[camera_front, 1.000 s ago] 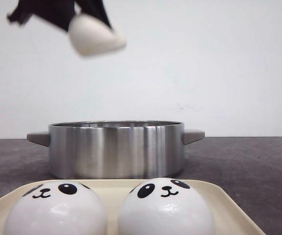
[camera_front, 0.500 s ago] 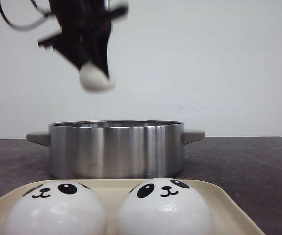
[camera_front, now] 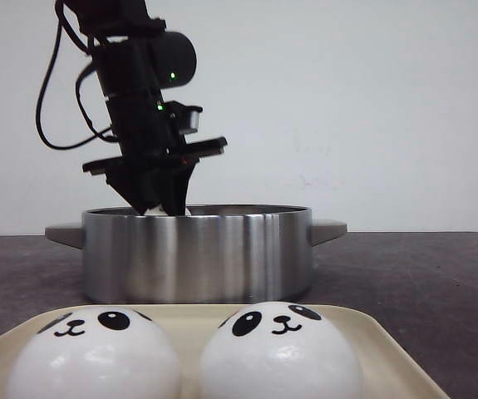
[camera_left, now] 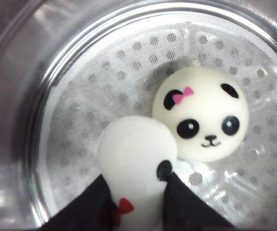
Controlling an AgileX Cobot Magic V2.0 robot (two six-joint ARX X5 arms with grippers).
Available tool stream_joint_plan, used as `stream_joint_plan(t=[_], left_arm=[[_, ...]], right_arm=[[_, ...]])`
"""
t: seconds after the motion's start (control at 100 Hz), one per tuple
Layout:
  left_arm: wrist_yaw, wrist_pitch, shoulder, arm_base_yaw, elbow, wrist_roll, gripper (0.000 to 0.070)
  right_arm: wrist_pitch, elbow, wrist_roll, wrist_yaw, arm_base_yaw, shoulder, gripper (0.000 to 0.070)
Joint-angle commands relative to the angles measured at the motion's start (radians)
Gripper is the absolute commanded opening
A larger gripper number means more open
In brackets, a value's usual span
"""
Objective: Steam buns
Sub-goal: 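Lift the bun with the left gripper and lower it into the pot, then open the left gripper and withdraw it from the pot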
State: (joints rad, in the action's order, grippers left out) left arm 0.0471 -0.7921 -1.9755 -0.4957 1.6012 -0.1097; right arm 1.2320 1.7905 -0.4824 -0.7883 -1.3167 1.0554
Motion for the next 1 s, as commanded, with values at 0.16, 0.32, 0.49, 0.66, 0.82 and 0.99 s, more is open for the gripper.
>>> stream_joint_plan(t=[0.16,0.32,0.49,0.66,0.82,0.99], left_arm=[[-0.003,0.015,-0.060,0.001,0.027,0.008,0.0073],[-0.003,0.030,-0.060,0.001,0.027,-0.015,0.0345],[-0.003,0.029,-0.060,0.003,0.028,-0.015,0.0451],[-0.003,0.008,-0.060,0.003,0.035,-0.015,0.0573],[-0.004,-0.003,-0.060,0.003,0.068,-0.015,0.0700],[0.000,-0.051,-0.049,0.003,0.160,-0.026,0.0700]], right_arm=[[0.038,0.016,-0.097,0.006,-0.027,0.009,0.0002],[0.058,0.016,-0.139,0.005,-0.053,0.009,0.0002],[0.070,0.016,-0.151,0.005,-0.082,0.010,0.0002],[0.088,0.016,-0.170,0.004,-0.096,0.010,0.0002],[0.104,0.016,-0.174,0.004,-0.096,0.013,0.0003],[0.138,0.016,-0.198,0.004,-0.096,0.022,0.0002]])
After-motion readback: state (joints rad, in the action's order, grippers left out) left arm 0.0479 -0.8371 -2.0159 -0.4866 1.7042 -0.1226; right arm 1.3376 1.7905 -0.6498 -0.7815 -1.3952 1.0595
